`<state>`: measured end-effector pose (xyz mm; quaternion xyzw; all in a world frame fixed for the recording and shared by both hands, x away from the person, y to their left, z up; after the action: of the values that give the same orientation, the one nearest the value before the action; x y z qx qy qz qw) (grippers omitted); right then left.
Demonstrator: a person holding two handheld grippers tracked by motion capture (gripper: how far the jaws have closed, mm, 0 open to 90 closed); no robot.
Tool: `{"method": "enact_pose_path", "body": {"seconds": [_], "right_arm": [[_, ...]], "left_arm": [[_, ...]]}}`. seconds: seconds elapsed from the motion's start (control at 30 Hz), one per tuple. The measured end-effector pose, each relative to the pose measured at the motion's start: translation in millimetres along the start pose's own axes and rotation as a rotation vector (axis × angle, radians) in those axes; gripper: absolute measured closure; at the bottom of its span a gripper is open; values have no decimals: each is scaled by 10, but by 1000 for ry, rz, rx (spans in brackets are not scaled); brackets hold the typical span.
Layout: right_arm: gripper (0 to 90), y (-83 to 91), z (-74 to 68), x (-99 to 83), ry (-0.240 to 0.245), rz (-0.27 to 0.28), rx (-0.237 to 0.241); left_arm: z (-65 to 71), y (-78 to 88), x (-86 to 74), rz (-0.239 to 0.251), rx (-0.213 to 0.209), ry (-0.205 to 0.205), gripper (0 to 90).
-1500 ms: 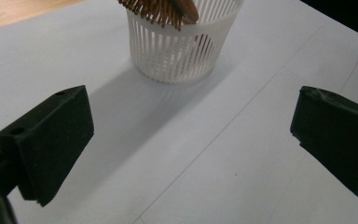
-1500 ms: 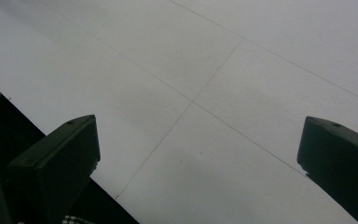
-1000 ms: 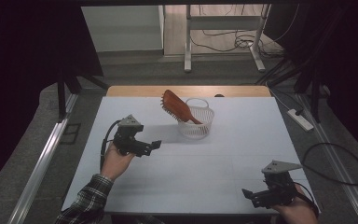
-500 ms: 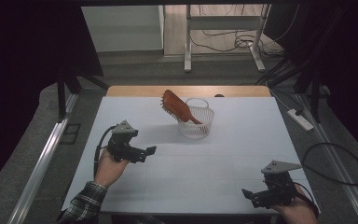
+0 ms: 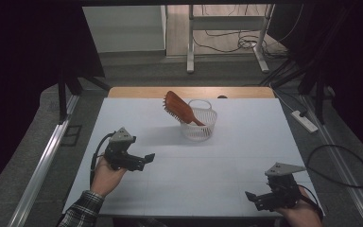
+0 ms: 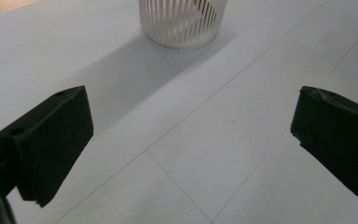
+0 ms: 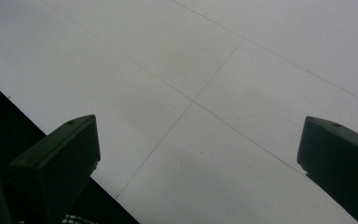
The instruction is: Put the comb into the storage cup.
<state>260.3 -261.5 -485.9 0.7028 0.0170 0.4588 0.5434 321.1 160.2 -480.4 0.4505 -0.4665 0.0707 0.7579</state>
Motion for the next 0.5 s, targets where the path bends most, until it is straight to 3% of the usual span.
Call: {"method": "enact_pose_path", "body": {"seconds": [0.5], "right_arm": [[0,-1,1,2,1,0,-5]], "left_arm": [[-10,203,-190,0,33,5,0]]}}
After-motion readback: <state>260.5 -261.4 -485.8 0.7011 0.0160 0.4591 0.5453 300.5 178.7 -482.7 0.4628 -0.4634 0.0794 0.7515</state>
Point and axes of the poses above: each handheld gripper's, and its own axes: y roughly backward along the jaws, x roughly out of its top, z roughly to its right, the point moved 5 cm from there along -y, roughly forward along the jaws, and after that the axes turned 2 degrees about y, right-handed, at the moved point
